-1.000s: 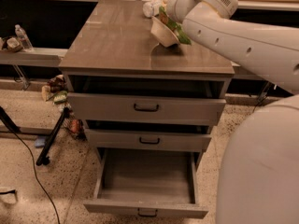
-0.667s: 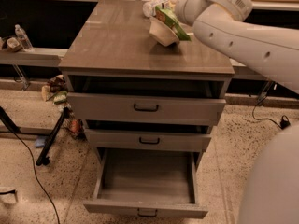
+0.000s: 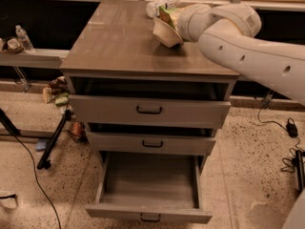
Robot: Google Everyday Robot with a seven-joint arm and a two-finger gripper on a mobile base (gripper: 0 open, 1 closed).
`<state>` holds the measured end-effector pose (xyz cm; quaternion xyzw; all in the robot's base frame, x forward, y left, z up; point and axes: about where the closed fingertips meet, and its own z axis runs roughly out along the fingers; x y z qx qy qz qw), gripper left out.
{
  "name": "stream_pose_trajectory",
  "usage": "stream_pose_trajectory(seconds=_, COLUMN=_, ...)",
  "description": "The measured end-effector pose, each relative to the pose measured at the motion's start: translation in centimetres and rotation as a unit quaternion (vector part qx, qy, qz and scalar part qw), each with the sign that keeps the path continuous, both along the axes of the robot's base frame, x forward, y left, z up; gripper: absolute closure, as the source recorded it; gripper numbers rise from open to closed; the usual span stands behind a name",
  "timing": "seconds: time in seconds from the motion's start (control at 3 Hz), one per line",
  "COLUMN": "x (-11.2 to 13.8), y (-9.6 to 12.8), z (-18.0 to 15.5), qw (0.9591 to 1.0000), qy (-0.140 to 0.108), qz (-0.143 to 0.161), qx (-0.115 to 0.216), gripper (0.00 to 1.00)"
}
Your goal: Place green rice chip bag into bottom drawer
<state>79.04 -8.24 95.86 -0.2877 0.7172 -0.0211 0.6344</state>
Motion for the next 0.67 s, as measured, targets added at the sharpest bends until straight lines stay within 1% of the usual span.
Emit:
stream_pose_trajectory(seconds=0.33, x=0.13, y=1.98, z=-0.63, qw=0.9989, qy=0.009, qz=0.015, qx=0.043, gripper=0.23)
stream_pose_trajectory(seconds=0.67, x=0.64, y=2.85, z=-0.40, qw=0.9980, qy=0.001, qz=0.026, qx=0.058, gripper=0.01)
